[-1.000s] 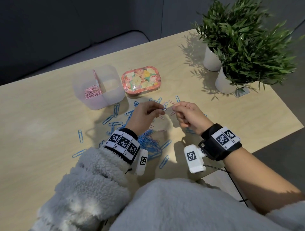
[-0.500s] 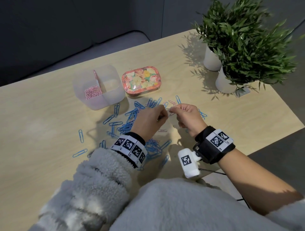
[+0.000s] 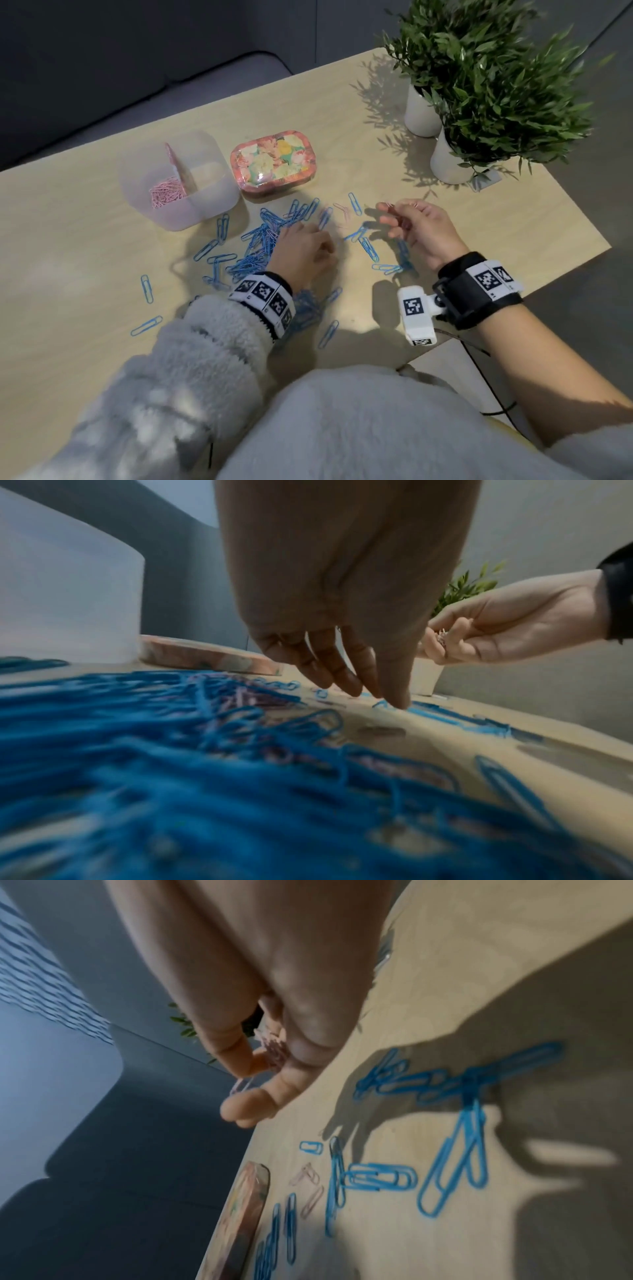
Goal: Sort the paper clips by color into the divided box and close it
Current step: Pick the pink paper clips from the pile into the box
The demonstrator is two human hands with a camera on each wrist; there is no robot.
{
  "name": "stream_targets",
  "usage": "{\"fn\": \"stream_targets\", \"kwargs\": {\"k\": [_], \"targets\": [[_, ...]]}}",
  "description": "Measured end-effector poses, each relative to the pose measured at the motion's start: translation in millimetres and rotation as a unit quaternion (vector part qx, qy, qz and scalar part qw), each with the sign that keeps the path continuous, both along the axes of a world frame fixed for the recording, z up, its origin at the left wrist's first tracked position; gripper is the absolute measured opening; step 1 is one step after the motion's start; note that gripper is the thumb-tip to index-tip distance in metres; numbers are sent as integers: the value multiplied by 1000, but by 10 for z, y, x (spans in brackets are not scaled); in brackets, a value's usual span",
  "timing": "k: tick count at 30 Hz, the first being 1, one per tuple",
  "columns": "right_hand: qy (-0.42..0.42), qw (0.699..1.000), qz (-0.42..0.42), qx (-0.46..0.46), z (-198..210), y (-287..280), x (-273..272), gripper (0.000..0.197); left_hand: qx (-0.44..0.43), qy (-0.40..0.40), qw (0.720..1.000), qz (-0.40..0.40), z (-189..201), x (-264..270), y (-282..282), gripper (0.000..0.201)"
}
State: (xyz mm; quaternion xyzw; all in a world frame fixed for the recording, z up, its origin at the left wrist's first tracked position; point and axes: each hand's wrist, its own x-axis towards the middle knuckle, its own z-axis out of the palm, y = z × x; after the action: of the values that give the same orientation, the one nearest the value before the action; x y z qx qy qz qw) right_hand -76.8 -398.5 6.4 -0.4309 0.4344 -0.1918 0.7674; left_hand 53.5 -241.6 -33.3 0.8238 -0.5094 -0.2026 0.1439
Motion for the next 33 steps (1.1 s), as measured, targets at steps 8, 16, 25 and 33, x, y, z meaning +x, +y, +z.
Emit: {"fn": "stream_targets", "kwargs": {"k": [8, 16, 25, 33], "targets": [[-36, 998, 20, 42, -146, 48, 214, 30, 40, -54, 996, -59, -74, -14, 222, 23], [242, 869, 250, -352, -313, 2, 503, 33, -72, 226, 960, 151, 83, 260, 59, 23], [362, 729, 311, -491, -356, 132, 618, 13, -29, 173, 982, 75, 12, 315, -132, 8], [280, 784, 317, -453, -490, 73, 602, 12, 23, -80, 990, -116, -63, 307, -177, 23]]}}
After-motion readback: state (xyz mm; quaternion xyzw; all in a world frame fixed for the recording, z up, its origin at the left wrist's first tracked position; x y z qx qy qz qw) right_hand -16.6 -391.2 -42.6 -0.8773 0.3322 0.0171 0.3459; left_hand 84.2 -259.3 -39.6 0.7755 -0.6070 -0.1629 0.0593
